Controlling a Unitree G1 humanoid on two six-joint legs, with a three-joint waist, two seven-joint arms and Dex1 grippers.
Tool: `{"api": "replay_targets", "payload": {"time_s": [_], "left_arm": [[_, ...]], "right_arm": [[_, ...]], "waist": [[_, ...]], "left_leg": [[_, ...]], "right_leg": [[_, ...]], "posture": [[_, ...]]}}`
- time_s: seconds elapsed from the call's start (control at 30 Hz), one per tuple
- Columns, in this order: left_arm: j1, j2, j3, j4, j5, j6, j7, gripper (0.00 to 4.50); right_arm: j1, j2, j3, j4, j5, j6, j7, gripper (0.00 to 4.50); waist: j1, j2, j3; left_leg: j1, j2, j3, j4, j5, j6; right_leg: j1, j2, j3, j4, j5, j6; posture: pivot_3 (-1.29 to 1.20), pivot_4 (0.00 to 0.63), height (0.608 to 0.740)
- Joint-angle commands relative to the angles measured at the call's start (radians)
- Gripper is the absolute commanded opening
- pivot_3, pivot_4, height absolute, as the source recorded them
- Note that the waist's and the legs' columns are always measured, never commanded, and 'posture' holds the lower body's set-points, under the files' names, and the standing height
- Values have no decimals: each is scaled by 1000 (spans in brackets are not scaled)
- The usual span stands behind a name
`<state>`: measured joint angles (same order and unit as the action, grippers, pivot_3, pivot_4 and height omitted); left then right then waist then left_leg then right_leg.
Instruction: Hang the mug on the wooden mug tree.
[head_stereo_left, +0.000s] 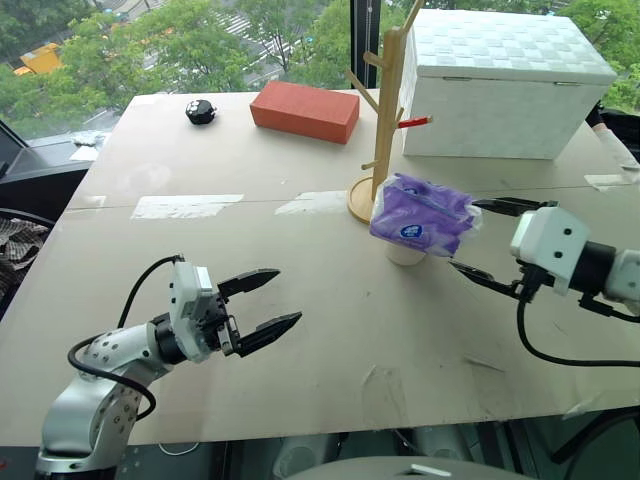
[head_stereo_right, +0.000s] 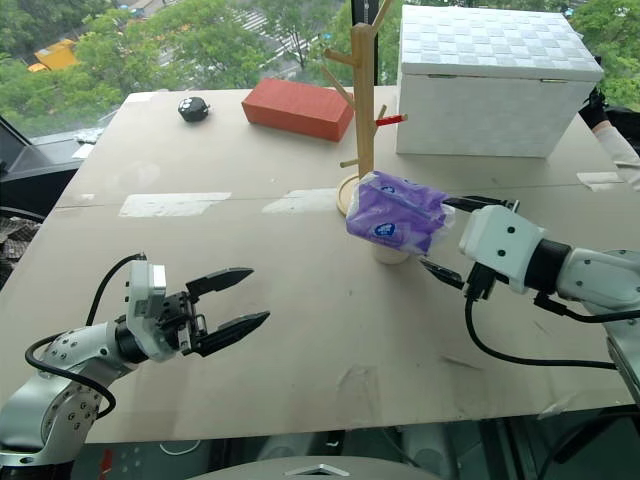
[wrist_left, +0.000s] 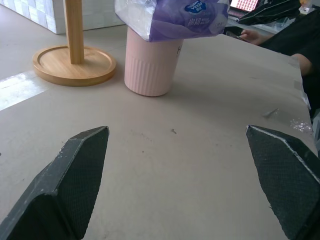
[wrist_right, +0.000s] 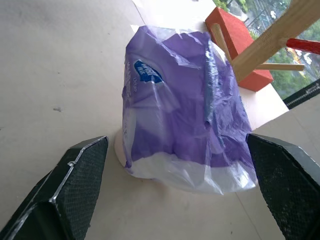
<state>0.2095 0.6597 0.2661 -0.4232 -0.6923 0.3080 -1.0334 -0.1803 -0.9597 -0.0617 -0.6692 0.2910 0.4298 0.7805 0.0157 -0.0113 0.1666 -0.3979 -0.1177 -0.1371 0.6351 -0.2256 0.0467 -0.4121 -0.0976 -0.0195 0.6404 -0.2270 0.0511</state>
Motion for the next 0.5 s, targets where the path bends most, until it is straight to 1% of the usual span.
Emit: {"api": "replay_targets", "payload": {"time_s": [0.03, 0.13, 0.23, 0.3, 0.33, 0.37, 0.4, 0.43, 0.47, 0.5], "left_arm": [[6, -5, 13, -41, 0, -27, 6, 4500], [12, -5, 14, -44, -2, -30, 9, 4500], [23, -5, 19, -52, -6, -31, 11, 4500], [36, -5, 22, -61, -7, -32, 13, 4500], [41, -6, 23, -63, -7, -34, 14, 4500], [46, -7, 23, -66, -7, -35, 15, 4500], [50, -8, 23, -68, -7, -35, 16, 4500], [53, -9, 22, -71, -7, -35, 18, 4500], [56, -10, 21, -74, -7, -36, 20, 4500], [58, -12, 20, -75, -6, -37, 21, 4500]], "right_arm": [[-59, 24, 80, 41, -92, -51, -14, 4460], [-100, 51, 126, 76, -138, -61, -20, 4460], [-123, 71, 142, 94, -163, -63, -17, 4460], [-130, 79, 145, 97, -166, -63, -11, 3968], [-132, 82, 146, 98, -166, -63, -5, 3610], [-130, 83, 144, 97, -165, -63, 0, 3210], [-129, 84, 141, 96, -166, -64, 3, 2683], [-127, 84, 137, 95, -164, -65, 7, 2313], [-125, 84, 132, 93, -163, -65, 8, 1749], [-124, 86, 124, 90, -160, -65, 8, 1432]], "waist": [[-1, 0, 0], [-1, 0, 0], [0, 0, 0], [0, 0, 0], [0, 0, 0], [0, 0, 0], [0, 0, 0], [0, 0, 0], [0, 0, 0], [0, 0, 0]], "left_leg": [[0, 0, 0, 0, 0, 0], [0, 0, 0, 0, 0, 0], [0, 0, 0, 0, 0, 0], [0, 0, 0, 0, 0, 0], [0, 0, 0, 0, 0, 0], [0, 0, 0, 0, 0, 0], [0, 0, 0, 0, 0, 0], [0, 0, 0, 0, 0, 0], [0, 0, 0, 0, 0, 0], [0, 0, 0, 0, 0, 0]], "right_leg": [[0, 0, 0, 0, 0, 0], [0, 0, 0, 0, 0, 0], [0, 0, 0, 0, 0, 0], [0, 0, 1, 0, 2, 3], [0, 0, 1, 0, 2, 3], [0, 0, 1, 0, 2, 3], [0, 0, 1, 0, 2, 3], [0, 0, 1, 0, 2, 3], [-1, 0, 1, 0, 2, 3], [-1, 0, 1, 0, 2, 3]], "posture": [[0, 150, 740], [0, 150, 740], [0, 150, 740], [0, 150, 740], [0, 150, 740], [0, 150, 740], [0, 150, 740], [0, 150, 740], [0, 150, 740], [0, 150, 740]]}}
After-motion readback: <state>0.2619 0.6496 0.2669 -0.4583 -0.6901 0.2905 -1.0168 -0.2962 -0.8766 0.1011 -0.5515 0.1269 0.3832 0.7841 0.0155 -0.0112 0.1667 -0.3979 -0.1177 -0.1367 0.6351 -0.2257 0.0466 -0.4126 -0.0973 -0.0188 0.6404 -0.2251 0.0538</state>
